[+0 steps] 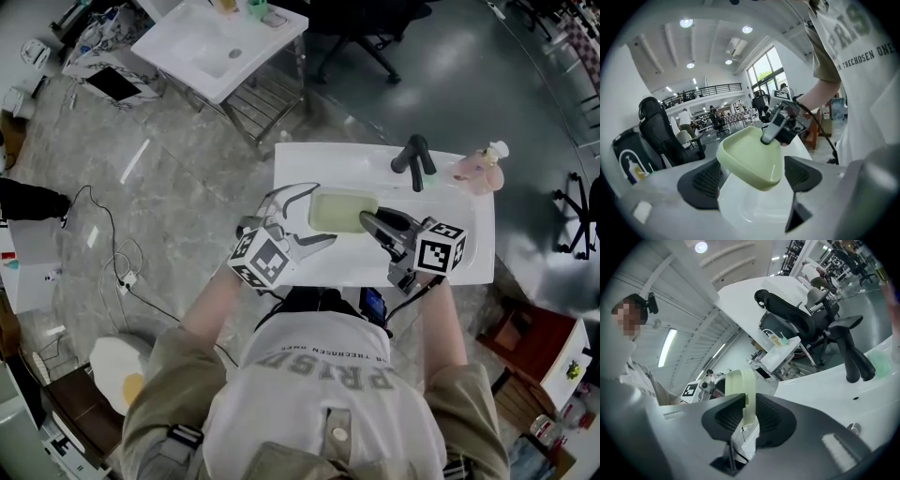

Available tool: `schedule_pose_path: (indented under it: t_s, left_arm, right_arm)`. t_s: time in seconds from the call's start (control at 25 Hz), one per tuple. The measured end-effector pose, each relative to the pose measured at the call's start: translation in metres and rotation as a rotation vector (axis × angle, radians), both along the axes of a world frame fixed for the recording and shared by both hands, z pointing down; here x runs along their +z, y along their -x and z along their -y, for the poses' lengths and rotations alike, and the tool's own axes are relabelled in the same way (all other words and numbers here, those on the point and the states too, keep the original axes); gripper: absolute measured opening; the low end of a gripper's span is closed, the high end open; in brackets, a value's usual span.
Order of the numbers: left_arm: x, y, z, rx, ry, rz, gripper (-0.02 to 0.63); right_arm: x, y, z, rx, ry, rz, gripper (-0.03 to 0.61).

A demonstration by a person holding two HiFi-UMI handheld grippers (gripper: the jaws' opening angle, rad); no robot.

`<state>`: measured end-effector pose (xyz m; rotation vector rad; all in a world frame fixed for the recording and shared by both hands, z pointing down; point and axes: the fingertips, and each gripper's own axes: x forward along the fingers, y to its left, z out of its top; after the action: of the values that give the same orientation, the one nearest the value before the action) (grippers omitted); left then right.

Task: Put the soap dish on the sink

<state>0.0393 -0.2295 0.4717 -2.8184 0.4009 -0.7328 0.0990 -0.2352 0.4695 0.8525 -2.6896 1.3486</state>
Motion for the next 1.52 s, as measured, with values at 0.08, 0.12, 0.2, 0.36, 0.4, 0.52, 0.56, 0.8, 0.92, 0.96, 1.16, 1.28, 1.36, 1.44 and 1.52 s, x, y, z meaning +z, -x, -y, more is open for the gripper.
schedule_pose_path:
  t_s: [0.08,0.12,0.2,0.36,0.4,0.52,0.56,0.8,0.92,0.96,1.16,1.28,1.36,1.44,1.52]
  left_arm:
    - [0.006,0.003,0.005,0.004,-0.054,0.05,0.434]
    - [0.009,0.004,0.006,0.004,-0.076,0.072,0.434]
    - [0.015,0.007,0.01,0.002,-0.094,0.104,0.442]
    - [0.027,0.012,0.019,-0.001,-0.089,0.157,0.442]
    - [0.03,0.013,0.021,-0.002,-0.084,0.17,0.442]
    - [0.042,0.015,0.025,-0.006,-0.048,0.206,0.442]
    - [0.046,0.016,0.027,-0.006,-0.033,0.221,0.442]
    - [0.073,0.02,0.04,0.014,0.019,0.333,0.439]
    - [0.082,0.022,0.047,0.02,0.042,0.362,0.439]
    - [0.086,0.022,0.05,0.022,0.048,0.371,0.439]
    - [0.105,0.025,0.066,0.035,0.077,0.424,0.437]
    - [0.117,0.026,0.078,0.038,0.103,0.451,0.437]
    - [0.126,0.025,0.085,0.045,0.117,0.477,0.437]
    - [0.135,0.024,0.09,0.048,0.135,0.497,0.437]
    - [0.144,0.023,0.093,0.047,0.159,0.505,0.437]
  right_arm:
    - [0.004,0.002,0.002,-0.019,0.026,-0.014,0.071]
    - [0.006,0.003,0.003,-0.027,0.04,-0.024,0.071]
    - [0.01,0.004,0.006,-0.039,0.066,-0.043,0.071]
    - [0.018,0.007,0.013,-0.046,0.116,-0.077,0.071]
    - [0.02,0.007,0.015,-0.047,0.129,-0.085,0.071]
    - [0.028,0.007,0.019,-0.05,0.166,-0.108,0.071]
    - [0.031,0.007,0.02,-0.05,0.178,-0.117,0.071]
    - [0.047,0.009,0.032,-0.05,0.248,-0.136,0.071]
    - [0.056,0.01,0.039,-0.048,0.272,-0.147,0.071]
    - [0.058,0.011,0.042,-0.046,0.281,-0.152,0.071]
    - [0.074,0.012,0.056,-0.041,0.333,-0.202,0.072]
    - [0.083,0.013,0.066,-0.037,0.349,-0.237,0.072]
    - [0.09,0.012,0.072,-0.032,0.369,-0.257,0.072]
    - [0.097,0.011,0.076,-0.032,0.388,-0.277,0.072]
    - [0.104,0.01,0.08,-0.034,0.401,-0.292,0.072]
